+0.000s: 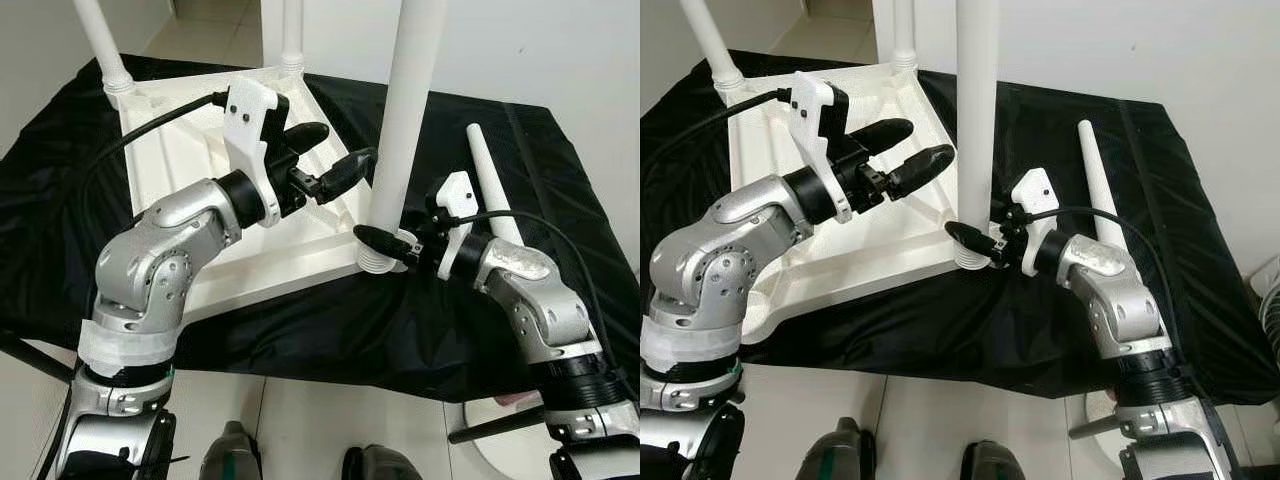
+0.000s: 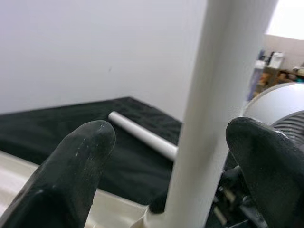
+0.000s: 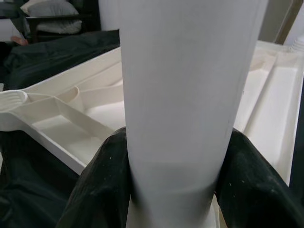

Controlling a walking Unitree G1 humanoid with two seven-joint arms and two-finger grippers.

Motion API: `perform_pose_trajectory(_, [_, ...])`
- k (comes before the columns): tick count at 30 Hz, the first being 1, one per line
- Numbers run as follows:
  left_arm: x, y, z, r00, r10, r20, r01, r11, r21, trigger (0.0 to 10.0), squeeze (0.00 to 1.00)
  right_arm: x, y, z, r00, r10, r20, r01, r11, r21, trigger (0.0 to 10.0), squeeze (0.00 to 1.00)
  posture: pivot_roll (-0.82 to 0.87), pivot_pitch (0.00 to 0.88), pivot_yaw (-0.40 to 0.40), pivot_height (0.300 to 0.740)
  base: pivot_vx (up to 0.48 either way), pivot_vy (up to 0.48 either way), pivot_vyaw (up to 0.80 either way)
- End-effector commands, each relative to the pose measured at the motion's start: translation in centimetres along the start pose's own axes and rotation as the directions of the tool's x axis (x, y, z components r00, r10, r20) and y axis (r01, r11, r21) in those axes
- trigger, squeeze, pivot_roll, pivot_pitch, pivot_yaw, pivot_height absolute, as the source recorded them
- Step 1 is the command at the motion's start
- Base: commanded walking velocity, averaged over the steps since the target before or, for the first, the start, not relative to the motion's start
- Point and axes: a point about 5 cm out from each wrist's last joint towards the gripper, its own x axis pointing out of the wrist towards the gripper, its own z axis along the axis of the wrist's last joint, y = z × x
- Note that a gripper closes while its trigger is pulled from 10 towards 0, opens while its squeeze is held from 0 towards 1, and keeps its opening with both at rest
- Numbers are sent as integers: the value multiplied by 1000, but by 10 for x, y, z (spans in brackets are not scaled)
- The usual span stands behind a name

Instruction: Building children table

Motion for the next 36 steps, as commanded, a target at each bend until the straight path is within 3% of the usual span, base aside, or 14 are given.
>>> perform_pose_trajectory(1, [2, -16, 0, 960, -279, -10, 279, 960, 6, 10000, 0, 4, 1, 3, 1000, 19, 18, -19, 1000, -4, 10000, 0, 83, 0, -15, 740, 0, 0, 0])
perform_pose_trajectory(10, [8, -27, 2, 923, -383, -25, 383, 924, -12, 10000, 0, 15, 4, 0, 998, 54, 17, -54, 999, 4, 10000, 0, 84, 0, -13, 740, 0, 0, 0])
perform_pose_trajectory(12, [8, -35, 4, 899, -437, -31, 437, 899, 13, 10000, 0, 18, 6, 0, 997, 70, 18, -70, 998, 3, 10000, 0, 82, 0, -10, 740, 0, 0, 0])
perform_pose_trajectory(22, [23, -25, 2, 925, -372, -73, 376, 926, 35, 10000, 0, 23, 19, -5, 987, 161, -3, -161, 987, 13, 10000, 0, 76, 0, -5, 740, 0, 0, 0])
perform_pose_trajectory(30, [24, -23, 4, 927, -368, -80, 371, 928, 32, 10000, 0, 21, 20, -8, 985, 172, -18, -172, 985, 3, 10000, 0, 74, 0, -3, 740, 0, 0, 0])
perform_pose_trajectory(31, [23, -20, 5, 928, -364, -84, 367, 930, 27, 0, 0, 20, 19, -8, 984, 175, -26, -175, 985, 1, 10000, 0, 71, 0, 1, 740, 0, 0, 0])
perform_pose_trajectory(36, [22, -18, 5, 927, -365, -89, 368, 929, 25, 0, 0, 19, 19, -8, 984, 175, -28, -175, 985, -1, 10000, 0, 73, 0, 2, 740, 0, 0, 0])
